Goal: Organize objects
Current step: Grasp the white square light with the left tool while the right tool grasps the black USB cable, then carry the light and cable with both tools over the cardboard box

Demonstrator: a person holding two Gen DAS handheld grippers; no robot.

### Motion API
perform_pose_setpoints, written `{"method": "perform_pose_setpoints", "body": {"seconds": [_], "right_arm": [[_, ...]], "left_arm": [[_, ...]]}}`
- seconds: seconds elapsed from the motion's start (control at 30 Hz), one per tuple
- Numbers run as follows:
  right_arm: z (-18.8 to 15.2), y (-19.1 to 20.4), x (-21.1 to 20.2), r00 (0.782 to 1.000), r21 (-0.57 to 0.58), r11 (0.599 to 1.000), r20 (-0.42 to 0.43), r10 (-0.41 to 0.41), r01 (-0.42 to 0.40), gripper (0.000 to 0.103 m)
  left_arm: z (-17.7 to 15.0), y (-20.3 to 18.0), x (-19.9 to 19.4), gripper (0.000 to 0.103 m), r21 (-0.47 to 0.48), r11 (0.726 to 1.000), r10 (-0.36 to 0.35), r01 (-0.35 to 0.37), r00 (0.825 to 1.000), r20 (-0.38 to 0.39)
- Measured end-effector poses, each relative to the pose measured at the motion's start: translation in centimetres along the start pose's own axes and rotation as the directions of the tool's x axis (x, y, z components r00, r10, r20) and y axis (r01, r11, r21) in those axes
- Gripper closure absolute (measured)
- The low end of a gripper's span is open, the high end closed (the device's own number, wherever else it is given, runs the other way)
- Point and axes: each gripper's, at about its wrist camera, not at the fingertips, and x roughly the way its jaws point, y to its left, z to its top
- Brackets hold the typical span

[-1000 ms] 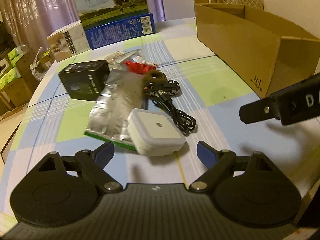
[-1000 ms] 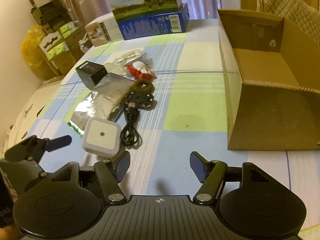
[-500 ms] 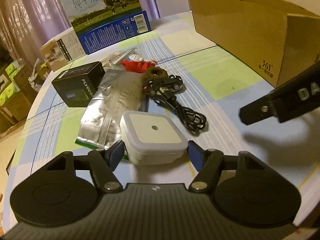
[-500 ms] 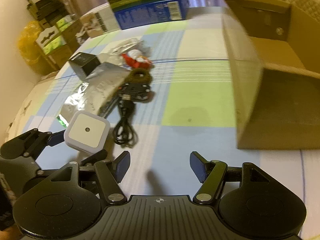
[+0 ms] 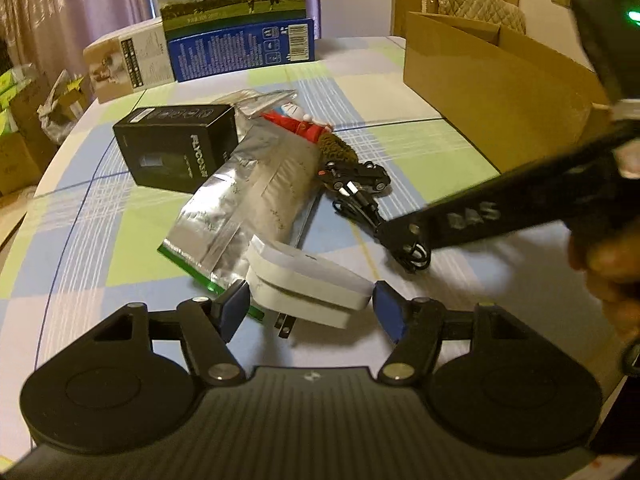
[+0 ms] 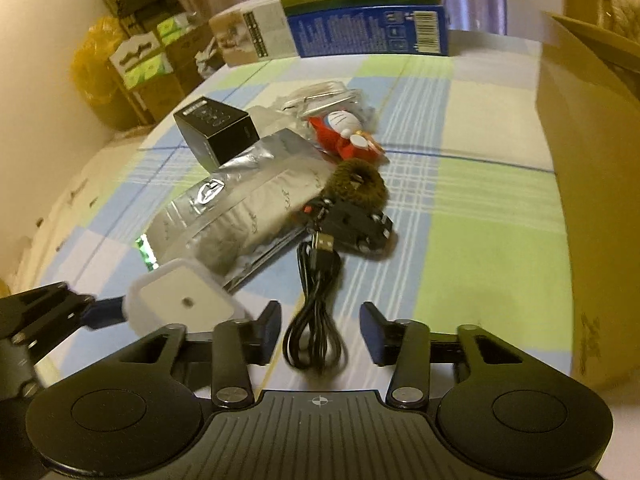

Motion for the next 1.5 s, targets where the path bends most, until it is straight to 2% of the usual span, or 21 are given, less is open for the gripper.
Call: {"method": "perform_pose_setpoints", "body": {"seconds": [0.07, 0.13, 0.17, 0.23, 0.33, 0.53, 0.63, 0.73, 0.87, 0.9, 0.97, 1.27, 1.5], "right_arm": [[0.6, 0.2, 1.2, 1.000, -0.021, 1.000, -0.028, 0.000, 0.000, 0.069], [0.8, 0.5, 2.1, 0.999, -0.062, 0.998, -0.051, -0.010, 0.006, 0.077], [0.9, 0.8, 2.3, 0.999, -0.095, 0.995, -0.049, -0.024, 0.019, 0.085], [1.0, 0.9, 2.3, 0.997, -0.108, 0.993, -0.055, -0.053, 0.047, 0.090], [0.5, 0.3, 1.6, 0.996, -0.090, 0.994, -0.064, -0.066, 0.060, 0.092], [-1.6, -0.8, -0.6, 0.993, -0.027, 0.995, -0.057, -0.101, 0.100, 0.092], [-2.3, -1.4, -1.3, 0.993, 0.002, 0.994, -0.038, -0.108, 0.108, 0.092], [-2.5, -1.8, -1.6, 0.994, 0.018, 0.994, -0.032, -0.109, 0.109, 0.092], [-2.7, -1.9, -1.8, 0.994, 0.024, 0.994, -0.026, -0.107, 0.107, 0.092], [-2.7, -2.0, -1.7, 0.994, 0.025, 0.994, -0.024, -0.105, 0.106, 0.092], [-2.7, -2.0, -1.8, 0.994, 0.028, 0.994, -0.023, -0.104, 0.105, 0.092], [-2.8, -2.1, -2.7, 0.994, 0.035, 0.993, -0.015, -0.109, 0.109, 0.092], [-2.5, -1.4, -4.6, 0.995, 0.032, 0.994, 0.014, -0.103, 0.103, 0.092]], "left_arm": [[-0.2, 0.1, 0.1, 0.039, -0.003, 1.000, 0.007, -0.007, 1.000, -0.004], [-0.3, 0.2, 0.2, 0.039, 0.001, 1.000, 0.012, -0.012, 1.000, -0.008], [-0.4, 0.1, 0.2, 0.039, 0.006, 1.000, 0.015, -0.015, 1.000, -0.010], [-0.5, -0.1, 0.2, 0.037, 0.024, 0.999, 0.027, -0.027, 1.000, -0.011], [-0.7, -0.8, 0.2, 0.026, 0.066, 0.995, 0.071, -0.071, 0.997, 0.006], [-0.7, -2.7, 0.8, 0.026, 0.166, 0.974, 0.148, -0.153, 0.988, 0.042], [-0.7, -3.3, 1.1, 0.028, 0.182, 0.967, 0.174, -0.181, 0.983, 0.054], [-0.6, -2.9, 1.0, 0.029, 0.151, 0.974, 0.164, -0.170, 0.985, 0.051], [-0.5, -1.9, 0.2, 0.031, 0.070, 0.990, 0.116, -0.120, 0.992, 0.057], [-0.4, -1.8, 0.1, 0.037, 0.054, 0.993, 0.103, -0.105, 0.993, 0.053], [-0.2, -1.4, -0.2, 0.037, 0.019, 0.997, 0.068, -0.069, 0.996, 0.051], [-0.1, -1.3, -0.6, 0.038, -0.038, 0.999, -0.018, 0.019, 0.999, 0.042], [0.6, -1.4, -1.8, 0.038, -0.037, 0.999, -0.017, 0.020, 0.997, 0.070]]}}
